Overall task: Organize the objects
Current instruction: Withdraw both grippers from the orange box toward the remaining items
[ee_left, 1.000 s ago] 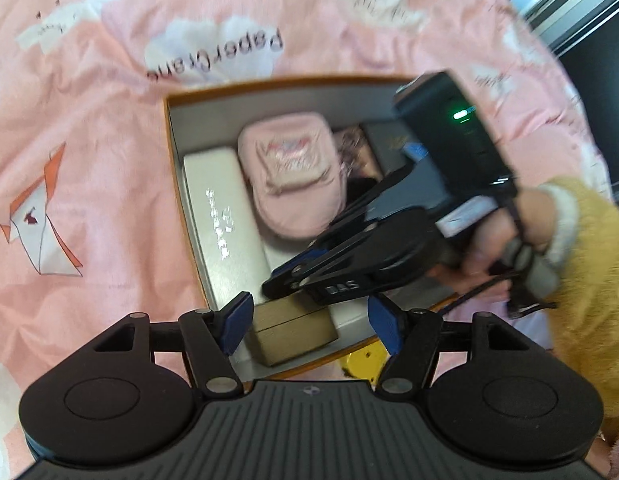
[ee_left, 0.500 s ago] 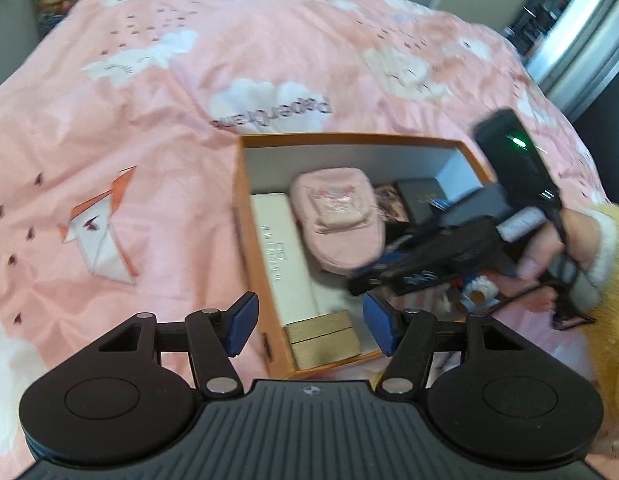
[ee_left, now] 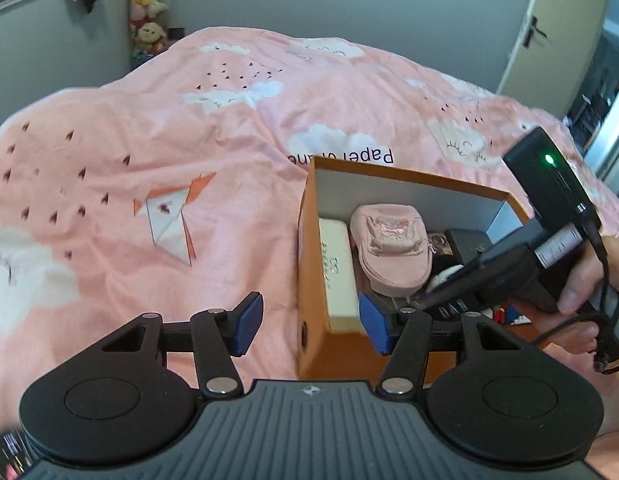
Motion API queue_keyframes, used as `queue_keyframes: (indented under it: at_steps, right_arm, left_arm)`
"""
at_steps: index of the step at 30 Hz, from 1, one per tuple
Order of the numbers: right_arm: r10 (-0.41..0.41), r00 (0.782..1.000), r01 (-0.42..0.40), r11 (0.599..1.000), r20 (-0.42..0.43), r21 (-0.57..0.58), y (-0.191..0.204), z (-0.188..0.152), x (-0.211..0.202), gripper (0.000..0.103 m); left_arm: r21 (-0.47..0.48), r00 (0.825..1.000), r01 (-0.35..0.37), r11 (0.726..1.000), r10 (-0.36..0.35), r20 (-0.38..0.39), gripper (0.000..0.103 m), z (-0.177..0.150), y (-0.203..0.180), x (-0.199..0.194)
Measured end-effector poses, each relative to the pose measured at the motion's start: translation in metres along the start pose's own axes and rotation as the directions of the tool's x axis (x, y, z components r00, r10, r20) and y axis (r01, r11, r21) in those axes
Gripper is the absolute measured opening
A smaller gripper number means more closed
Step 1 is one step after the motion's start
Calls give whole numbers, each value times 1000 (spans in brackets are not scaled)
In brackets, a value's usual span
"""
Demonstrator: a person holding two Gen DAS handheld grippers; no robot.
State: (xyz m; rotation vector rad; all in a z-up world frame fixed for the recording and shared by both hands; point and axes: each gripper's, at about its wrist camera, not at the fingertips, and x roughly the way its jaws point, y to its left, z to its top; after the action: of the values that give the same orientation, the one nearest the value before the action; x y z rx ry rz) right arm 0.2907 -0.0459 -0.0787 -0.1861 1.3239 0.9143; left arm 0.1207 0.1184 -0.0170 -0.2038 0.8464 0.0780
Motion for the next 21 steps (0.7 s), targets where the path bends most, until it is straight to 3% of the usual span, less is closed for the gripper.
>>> queue_keyframes:
  at_steps: [8,14,16,21]
  right_arm:
    - [-53,998,52,998,26,28,3,-1,1,12]
    - [-101,992,98,994,77,41,9,-12,-20,15]
    - [-125,985,121,992,121,37,14,-19,-31,17]
    - [-174,943,171,985,285,36,31,-51,-61,18]
  left_arm:
    - [-40,1000,18,999,-18,-17,65,-23,-2,-2]
    - [-50,999,44,998,-43,15,65,-36,-4,-12]
    - [-45,999,47,998,-46,15,65,-40,-7,-14]
    - [-19,997,74,997,-74,9,65,-54,-21,-14]
